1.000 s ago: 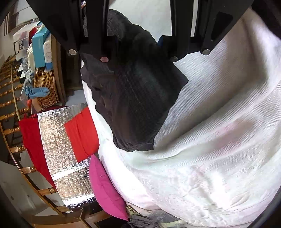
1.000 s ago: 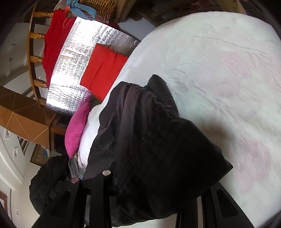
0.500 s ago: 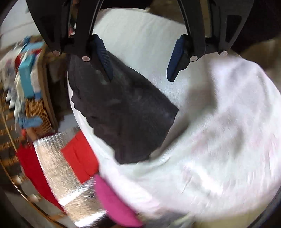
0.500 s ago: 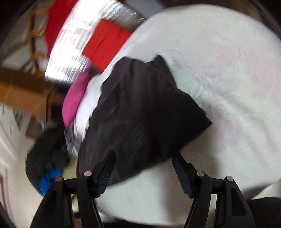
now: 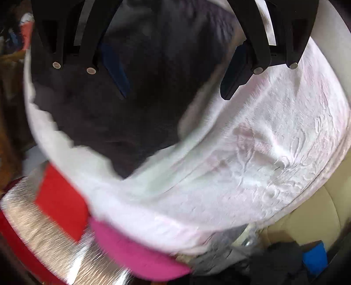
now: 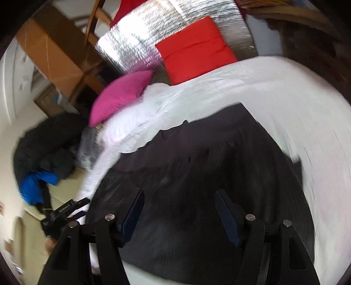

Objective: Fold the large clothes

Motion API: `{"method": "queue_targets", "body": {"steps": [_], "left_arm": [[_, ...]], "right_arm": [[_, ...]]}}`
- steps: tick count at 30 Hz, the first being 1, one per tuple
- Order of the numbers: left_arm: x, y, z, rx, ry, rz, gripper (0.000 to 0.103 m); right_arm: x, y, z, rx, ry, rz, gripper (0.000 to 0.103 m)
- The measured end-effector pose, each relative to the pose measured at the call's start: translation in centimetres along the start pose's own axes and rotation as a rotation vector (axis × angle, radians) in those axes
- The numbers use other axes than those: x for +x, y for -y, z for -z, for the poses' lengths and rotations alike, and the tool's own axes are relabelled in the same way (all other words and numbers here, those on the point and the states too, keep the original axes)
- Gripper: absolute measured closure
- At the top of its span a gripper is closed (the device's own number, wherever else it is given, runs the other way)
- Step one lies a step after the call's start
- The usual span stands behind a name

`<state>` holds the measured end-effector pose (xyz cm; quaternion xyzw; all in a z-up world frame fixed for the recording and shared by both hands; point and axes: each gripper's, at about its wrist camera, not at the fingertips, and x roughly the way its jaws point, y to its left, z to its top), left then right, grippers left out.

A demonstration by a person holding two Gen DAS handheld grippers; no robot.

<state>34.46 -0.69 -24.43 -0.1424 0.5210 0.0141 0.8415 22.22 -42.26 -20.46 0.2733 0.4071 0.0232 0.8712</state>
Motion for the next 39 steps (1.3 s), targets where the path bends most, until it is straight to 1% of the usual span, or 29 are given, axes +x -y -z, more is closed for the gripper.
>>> {"method": "queue_targets", "body": {"steps": [2,4,5,6,7,8,9,10,12,14,15,16,17,18,19,22,25,26,27,29,30,31,32,33,34,36,37,38,39], "left_arm": [[1.4,-0.6,-0.2,-0.031,-0.009,0.003,0.018],[2.2,-0.6,-0.6,-0.037,-0.031,0.046,0.018],[2.5,-0.5,-0.8,-0.036,-0.037,0.069,0.021],[2.7,-0.2,-0.9,-0.025,-0.035,0.074,0.03],[3.0,0.1,-1.0,-0.008,-0.033,0.07,0.035],[3.2,0.5,-1.0,0.023,-0.031,0.069,0.043],[3.2,0.9,-1.0,0.044,-0.026,0.07,0.048],[3.3,1.2,-0.9,0.055,-0.023,0.072,0.051],[3.4,1.5,-1.0,0.079,-0.015,0.076,0.058],[3.5,1.8,-1.2,0.089,-0.001,0.074,0.062],[3.6,1.9,-1.2,0.091,0.007,0.079,0.065],[3.7,2.0,-1.4,0.093,0.012,0.081,0.066],[3.6,2.0,-1.4,0.095,0.018,0.082,0.069],[3.4,2.1,-1.5,0.091,0.026,0.087,0.073],[3.4,2.2,-1.7,0.087,0.034,0.092,0.074],[3.5,2.7,-2.4,0.086,0.057,0.101,0.078],[3.7,2.9,-3.0,0.064,0.076,0.109,0.08],[3.6,2.9,-3.2,0.056,0.091,0.114,0.081],[3.4,3.0,-3.4,0.052,0.107,0.119,0.081],[3.1,3.4,-3.4,0.055,0.136,0.113,0.081],[3.3,3.7,-3.4,0.071,0.142,0.092,0.081],[3.6,3.9,-3.4,0.08,0.137,0.074,0.08],[4.4,4.2,-3.4,0.093,0.115,0.038,0.076],[4.9,4.4,-3.3,0.104,0.096,0.019,0.074],[5.2,4.4,-3.3,0.108,0.089,0.013,0.073],[5.1,4.4,-3.4,0.108,0.091,0.017,0.07],[5.0,4.4,-3.4,0.108,0.089,0.018,0.068],[4.9,4.2,-3.5,0.106,0.085,0.019,0.063],[4.8,4.0,-3.4,0.099,0.079,0.021,0.057]], "right_arm": [[3.4,-1.0,-2.1,-0.041,-0.026,0.054,0.032],[5.8,-1.5,-3.7,-0.062,-0.051,0.099,0.032],[7.3,-1.8,-4.6,-0.081,-0.066,0.131,0.032],[8.7,-2.0,-5.3,-0.1,-0.083,0.158,0.032],[10.1,-2.3,-5.9,-0.121,-0.1,0.183,0.032],[11.1,-2.5,-6.2,-0.139,-0.118,0.205,0.032],[12.5,-2.5,-6.5,-0.161,-0.156,0.236,0.032],[14.0,-2.5,-6.6,-0.182,-0.203,0.27,0.032],[15.8,-2.4,-6.5,-0.217,-0.254,0.323,0.031],[16.1,-2.4,-5.9,-0.272,-0.264,0.346,0.035],[16.0,-2.6,-5.7,-0.299,-0.257,0.353,0.052],[15.9,-2.7,-5.5,-0.315,-0.261,0.35,0.069],[15.9,-2.9,-5.4,-0.327,-0.264,0.365,0.073],[15.8,-3.1,-5.4,-0.343,-0.256,0.387,0.083],[15.7,-3.4,-5.6,-0.352,-0.243,0.396,0.09],[14.7,-4.0,-6.3,-0.363,-0.189,0.414,0.093],[14.5,-4.4,-7.3,-0.341,-0.143,0.409,0.094],[14.5,-4.3,-7.6,-0.328,-0.123,0.409,0.095],[14.4,-4.2,-8.0,-0.31,-0.1,0.405,0.097],[14.5,-4.0,-8.5,-0.271,-0.061,0.406,0.098],[15.1,-3.7,-8.7,-0.25,-0.062,0.4,0.098],[15.9,-2.9,-8.5,-0.221,-0.088,0.392,0.098],[16.8,-2.6,-8.5,-0.208,-0.109,0.39,0.098],[17.3,-2.1,-8.2,-0.204,-0.12,0.387,0.098],[17.3,-1.9,-8.0,-0.202,-0.109,0.37,0.098],[16.3,-1.4,-8.1,-0.155,-0.094,0.31,0.097],[15.1,-0.6,-8.4,-0.082,-0.097,0.231,0.097],[13.9,0.1,-8.6,-0.026,-0.095,0.16,0.096],[13.1,0.6,-8.5,0.005,-0.089,0.111,0.096]]}}
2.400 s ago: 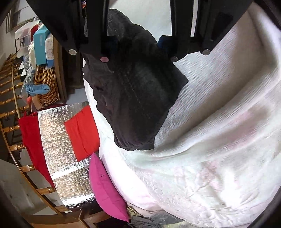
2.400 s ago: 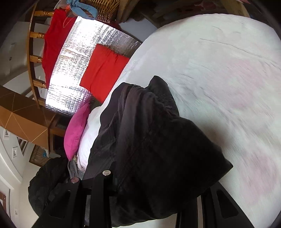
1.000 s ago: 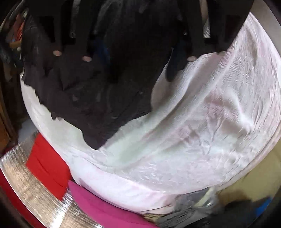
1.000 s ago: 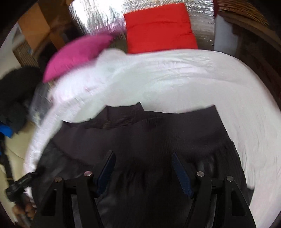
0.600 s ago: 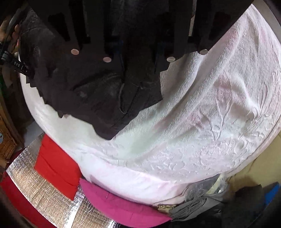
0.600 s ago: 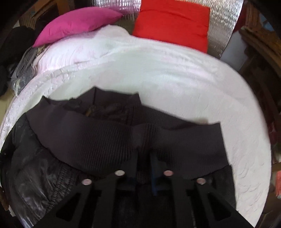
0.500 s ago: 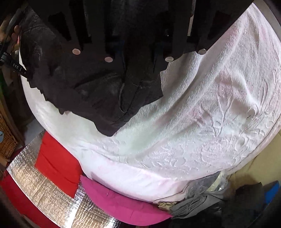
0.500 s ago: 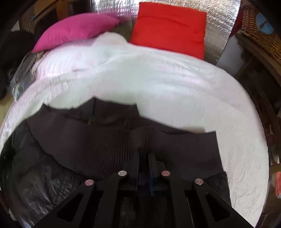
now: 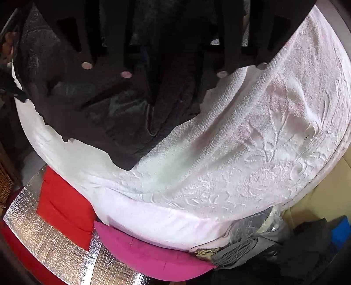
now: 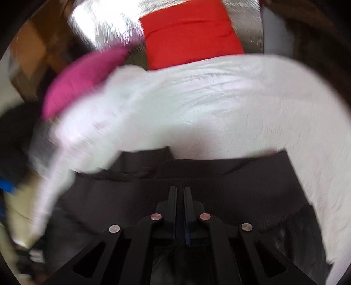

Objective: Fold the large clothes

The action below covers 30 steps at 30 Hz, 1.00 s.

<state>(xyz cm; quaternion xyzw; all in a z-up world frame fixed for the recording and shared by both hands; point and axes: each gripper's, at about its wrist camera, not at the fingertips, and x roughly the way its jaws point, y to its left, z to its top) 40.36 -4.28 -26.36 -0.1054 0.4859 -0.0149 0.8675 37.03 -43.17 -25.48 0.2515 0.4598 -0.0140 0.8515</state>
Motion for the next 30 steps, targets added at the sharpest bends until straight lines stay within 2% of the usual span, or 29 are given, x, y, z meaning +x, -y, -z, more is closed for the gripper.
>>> {"method": "queue_targets", "body": {"steps": [2,3,5,6,7,8,10,14,17,19,21,24,25,26,27,29,30], "left_arm": [[-0.1,-0.5,0.1,-0.019,-0.015,0.014,0.049],[-0.3,-0.8,0.1,-0.028,-0.018,0.027,0.047],[-1.0,-1.0,0.1,-0.041,-0.012,0.049,0.047],[-1.3,-1.2,0.1,-0.044,-0.003,0.06,0.045],[-1.8,-1.2,0.2,-0.044,0.005,0.066,0.044],[-2.3,-1.3,0.3,-0.044,0.018,0.072,0.042],[-3.1,-1.4,0.4,-0.037,0.034,0.082,0.042],[-4.1,-0.7,1.0,0.018,0.059,0.072,0.041],[-4.4,-0.1,1.4,0.06,0.059,0.078,0.04],[-4.1,0.3,1.6,0.08,0.038,0.078,0.034],[-3.2,0.2,1.7,0.068,0.002,0.065,0.034],[-1.9,-0.1,1.8,0.048,-0.047,0.049,0.034],[-1.8,-0.1,1.9,0.044,-0.049,0.052,0.034],[-1.9,-0.2,1.9,0.042,-0.042,0.057,0.035],[-2.1,-0.1,1.9,0.049,-0.031,0.056,0.041],[-2.3,0.1,1.8,0.069,-0.015,0.043,0.048],[-2.4,0.1,1.8,0.073,-0.005,0.035,0.048]], "right_arm": [[-3.0,1.1,0.5,0.037,0.045,-0.084,0.095],[-4.6,1.7,0.8,0.042,0.072,-0.093,0.092],[-7.4,3.1,2.0,0.064,0.109,-0.102,0.075],[-8.4,3.9,2.6,0.084,0.121,-0.109,0.047],[-10.0,5.3,3.8,0.121,0.142,-0.124,0.014],[-11.1,6.3,4.8,0.152,0.182,-0.132,0.01],[-13.1,8.2,6.8,0.196,0.272,-0.114,0.01],[-13.3,11.0,8.9,0.237,0.208,-0.061,0.013],[-12.6,11.1,9.4,0.196,0.154,-0.014,0.028],[-11.3,10.6,9.6,0.161,0.104,0.007,0.044],[-10.2,10.3,10.0,0.13,0.053,0.044,0.05],[-8.4,9.3,10.1,0.078,0.021,0.109,0.069],[-8.5,9.2,10.1,0.079,0.027,0.114,0.077],[-8.8,9.2,10.1,0.078,0.036,0.114,0.082],[-9.3,8.9,9.9,0.07,0.055,0.11,0.086],[-10.1,8.3,9.9,0.058,0.115,0.113,0.089],[-10.5,8.1,9.9,0.056,0.137,0.114,0.089]]}}
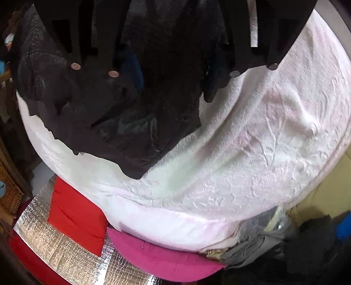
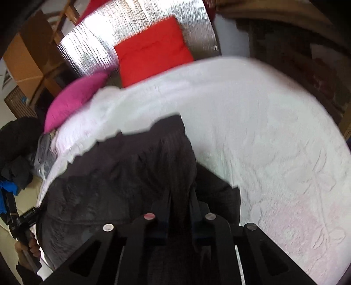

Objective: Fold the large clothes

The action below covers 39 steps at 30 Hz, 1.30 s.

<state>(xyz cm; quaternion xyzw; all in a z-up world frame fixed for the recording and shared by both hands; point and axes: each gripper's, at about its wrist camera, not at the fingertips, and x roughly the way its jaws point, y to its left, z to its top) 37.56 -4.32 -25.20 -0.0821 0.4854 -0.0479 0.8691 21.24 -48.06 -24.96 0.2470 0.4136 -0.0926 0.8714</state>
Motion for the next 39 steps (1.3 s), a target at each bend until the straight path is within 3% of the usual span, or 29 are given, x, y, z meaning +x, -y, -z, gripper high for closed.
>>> {"method": "queue_targets", "body": {"steps": [2,6,11,12,13,14,15,19,22,25,28,30,33,34,35,36,37,38,39], "left_arm": [[0.3,-0.5,-0.2,-0.013,-0.006,-0.016,0.048],[0.8,-1.9,-0.6,-0.07,-0.055,0.033,0.044],[-0.6,-3.4,-0.1,-0.105,-0.07,0.101,0.037],[-1.2,-3.9,0.2,-0.114,-0.072,0.125,0.035],[-1.6,-4.2,0.5,-0.121,-0.075,0.143,0.033],[-2.3,-4.7,1.1,-0.131,-0.072,0.167,0.032],[-3.2,-5.1,1.8,-0.137,-0.063,0.191,0.031],[-6.3,-5.7,3.5,-0.136,0.041,0.241,0.029],[-7.8,-5.7,4.9,-0.101,0.111,0.172,0.021],[-7.2,-7.1,6.2,-0.156,0.069,0.164,0.02],[-5.2,-9.1,7.3,-0.266,-0.03,0.196,0.02],[-4.7,-10.0,7.6,-0.31,-0.039,0.229,0.021],[-4.6,-9.5,7.0,-0.263,-0.013,0.236,0.022],[-4.4,-9.3,7.0,-0.248,-0.013,0.232,0.022],[-4.3,-9.0,7.0,-0.236,-0.015,0.234,0.029],[-4.0,-8.6,6.9,-0.225,-0.017,0.253,0.043],[-4.2,-8.2,7.0,-0.216,-0.018,0.273,0.049],[-4.5,-7.8,7.2,-0.202,-0.014,0.288,0.06],[-4.5,-7.5,7.2,-0.19,-0.005,0.288,0.065]], "right_arm": [[0.3,-0.1,-0.1,-0.002,0.002,0.019,0.089],[2.8,0.6,0.4,0.023,-0.101,0.034,0.086],[-0.3,2.4,0.0,0.168,-0.024,-0.126,0.08],[-1.1,3.0,0.0,0.199,-0.007,-0.151,0.066],[-2.2,3.7,0.4,0.238,0.014,-0.195,0.037],[-3.0,4.0,0.9,0.261,0.029,-0.226,0.023],[-4.2,4.2,1.5,0.286,0.069,-0.261,0.018],[-8.6,3.5,4.3,0.258,0.197,-0.361,0.018],[-9.9,3.3,6.9,0.268,0.178,-0.385,0.018],[-9.7,3.6,8.5,0.304,0.137,-0.31,0.018],[-8.4,4.7,9.3,0.364,0.071,-0.216,0.018],[-7.6,5.5,9.4,0.396,0.04,-0.183,0.018],[-5.8,6.1,9.1,0.418,-0.008,-0.183,0.02],[-5.1,6.1,9.0,0.427,-0.028,-0.188,0.022],[-4.6,6.1,8.9,0.429,-0.037,-0.192,0.026],[-4.1,5.9,8.7,0.423,-0.048,-0.197,0.041],[-3.7,5.7,8.5,0.409,-0.057,-0.196,0.054],[-3.5,5.4,8.5,0.397,-0.056,-0.182,0.056],[-3.9,5.3,9.1,0.382,-0.041,-0.162,0.068]]}}
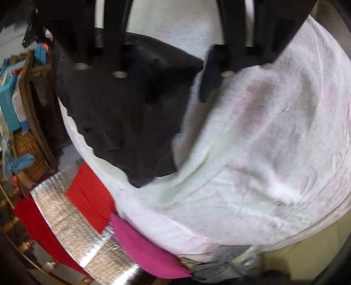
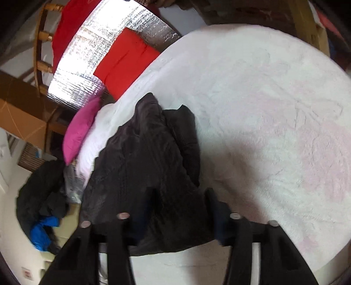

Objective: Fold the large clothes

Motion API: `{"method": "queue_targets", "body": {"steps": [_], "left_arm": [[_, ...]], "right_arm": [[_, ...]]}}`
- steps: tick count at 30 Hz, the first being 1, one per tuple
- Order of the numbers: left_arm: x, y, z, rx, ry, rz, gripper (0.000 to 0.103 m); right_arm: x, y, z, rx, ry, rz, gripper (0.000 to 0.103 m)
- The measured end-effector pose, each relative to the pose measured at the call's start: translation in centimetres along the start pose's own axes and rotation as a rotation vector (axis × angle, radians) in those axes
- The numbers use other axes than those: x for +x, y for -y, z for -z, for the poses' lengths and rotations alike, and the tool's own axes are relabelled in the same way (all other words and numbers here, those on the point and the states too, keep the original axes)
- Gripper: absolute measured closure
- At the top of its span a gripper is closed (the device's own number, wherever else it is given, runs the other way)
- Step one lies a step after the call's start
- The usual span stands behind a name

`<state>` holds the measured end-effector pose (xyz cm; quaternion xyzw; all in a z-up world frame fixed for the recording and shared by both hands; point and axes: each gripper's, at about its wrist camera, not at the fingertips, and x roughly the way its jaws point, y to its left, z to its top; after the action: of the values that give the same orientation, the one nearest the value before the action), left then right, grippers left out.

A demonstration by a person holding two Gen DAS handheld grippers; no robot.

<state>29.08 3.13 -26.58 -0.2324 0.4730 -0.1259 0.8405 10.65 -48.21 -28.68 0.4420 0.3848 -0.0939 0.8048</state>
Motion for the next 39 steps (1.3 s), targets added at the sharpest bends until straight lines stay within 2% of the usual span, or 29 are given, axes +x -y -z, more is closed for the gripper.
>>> {"method": "queue_targets", "body": {"steps": [1,4,6,8,10,11,14,15,17,18,19,20,22,24,30,36,38,39], "left_arm": [[-0.3,0.1,0.1,0.016,0.013,-0.014,0.066],[-0.1,0.3,0.2,0.053,0.021,-0.074,0.067],[0.8,0.4,0.4,0.066,-0.014,-0.108,0.067],[1.0,0.4,0.2,0.065,-0.02,-0.109,0.067],[1.0,0.1,0.1,0.039,-0.023,-0.102,0.063],[1.0,0.0,0.0,0.026,-0.02,-0.107,0.058],[-0.5,0.8,-0.1,0.069,0.049,-0.179,0.052],[-0.9,1.2,-0.1,0.093,0.072,-0.211,0.047],[-1.7,2.1,-0.1,0.132,0.129,-0.284,0.035],[-2.3,2.4,-0.1,0.143,0.164,-0.309,0.032],[-2.9,2.3,-0.1,0.146,0.182,-0.315,0.032],[-3.4,2.4,-0.2,0.151,0.206,-0.324,0.032],[-4.0,2.3,-0.3,0.164,0.236,-0.351,0.031],[-4.4,2.3,-0.5,0.178,0.259,-0.379,0.031],[-4.4,2.6,-0.5,0.219,0.277,-0.421,0.031],[-3.8,2.8,-0.3,0.245,0.266,-0.442,0.031],[-3.6,2.9,-0.3,0.251,0.263,-0.449,0.031],[-3.4,2.9,-0.3,0.253,0.261,-0.45,0.031]], "right_arm": [[-0.3,-0.3,0.1,-0.02,0.023,0.008,0.076],[-1.5,-1.0,0.3,-0.058,0.095,0.009,0.08],[-0.8,-0.3,0.4,-0.057,0.053,0.052,0.08],[0.5,0.1,0.3,-0.043,-0.007,0.075,0.08],[0.1,-0.2,0.2,-0.059,0.009,0.058,0.08],[-0.2,-0.3,0.1,-0.058,0.016,0.044,0.079],[-0.9,0.2,-0.2,-0.025,0.013,0.006,0.078],[-0.9,0.2,-0.3,-0.018,0.011,0.002,0.078],[-1.3,0.3,-0.5,-0.012,0.021,-0.015,0.07],[-1.5,0.2,-0.5,-0.012,0.042,-0.015,0.054],[-1.9,0.0,-0.5,-0.013,0.07,-0.019,0.026],[-2.3,0.0,-0.5,-0.013,0.093,-0.026,0.022],[-3.2,-0.6,-0.4,-0.034,0.169,-0.048,0.021],[-3.5,-0.8,-0.5,-0.046,0.187,-0.047,0.021],[-0.6,-2.1,-1.8,-0.074,0.112,0.013,0.021],[4.7,-3.2,-4.0,-0.091,-0.03,0.045,0.021],[6.1,-3.7,-3.9,-0.12,-0.059,0.078,0.023],[6.6,-4.1,-3.7,-0.141,-0.067,0.095,0.029]]}}
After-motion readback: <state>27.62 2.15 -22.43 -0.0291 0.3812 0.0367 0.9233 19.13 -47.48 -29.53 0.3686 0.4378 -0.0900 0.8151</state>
